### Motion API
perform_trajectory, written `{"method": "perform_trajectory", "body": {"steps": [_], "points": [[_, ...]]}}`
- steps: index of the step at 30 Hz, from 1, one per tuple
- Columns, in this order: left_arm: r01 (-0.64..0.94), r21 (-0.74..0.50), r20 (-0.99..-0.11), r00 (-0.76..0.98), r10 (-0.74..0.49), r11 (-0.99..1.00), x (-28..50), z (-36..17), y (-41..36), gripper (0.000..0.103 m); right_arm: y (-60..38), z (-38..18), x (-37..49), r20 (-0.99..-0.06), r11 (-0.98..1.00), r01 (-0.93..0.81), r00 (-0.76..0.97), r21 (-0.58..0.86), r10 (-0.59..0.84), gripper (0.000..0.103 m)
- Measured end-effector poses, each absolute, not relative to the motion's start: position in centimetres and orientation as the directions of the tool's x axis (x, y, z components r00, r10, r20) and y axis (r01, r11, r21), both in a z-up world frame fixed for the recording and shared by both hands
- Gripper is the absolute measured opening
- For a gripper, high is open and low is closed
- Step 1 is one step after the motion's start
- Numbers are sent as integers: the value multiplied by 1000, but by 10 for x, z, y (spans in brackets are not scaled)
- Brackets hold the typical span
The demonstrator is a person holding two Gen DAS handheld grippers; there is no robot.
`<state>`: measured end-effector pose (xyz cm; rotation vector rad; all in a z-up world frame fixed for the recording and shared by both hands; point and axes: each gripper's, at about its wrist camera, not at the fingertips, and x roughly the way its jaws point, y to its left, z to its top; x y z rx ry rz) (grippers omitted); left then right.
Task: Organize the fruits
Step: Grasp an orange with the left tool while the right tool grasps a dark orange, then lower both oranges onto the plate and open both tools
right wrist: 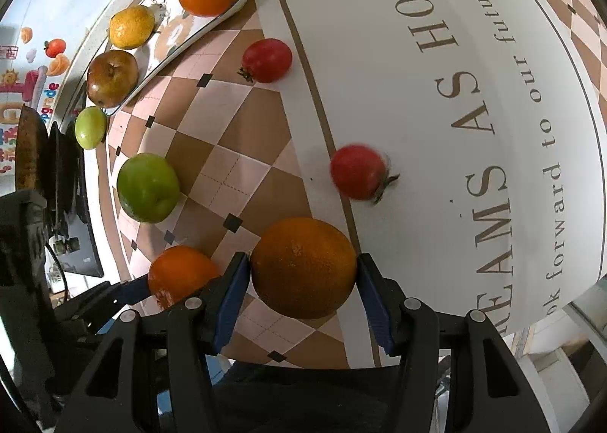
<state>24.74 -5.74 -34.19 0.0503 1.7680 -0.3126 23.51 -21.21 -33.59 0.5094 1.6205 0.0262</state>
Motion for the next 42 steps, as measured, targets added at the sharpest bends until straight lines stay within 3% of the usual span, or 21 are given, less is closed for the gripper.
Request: {"method": "perform_trajectory", "body": {"steps": [20, 36, 42], "points": [[144, -166, -978, -150, -145, 975, 259, -333, -23, 63, -191, -339, 247, -950, 930, 222, -47, 293, 310, 60], [120, -285, -955, 46, -292, 951, 336, -204, 12, 63, -184, -247, 325, -901, 893, 146, 156, 425, 404, 59], [81, -234, -963, 117, -242, 969, 404, -193, 32, 63, -165, -244, 404, -897, 895, 123, 173, 430, 407, 59]]}}
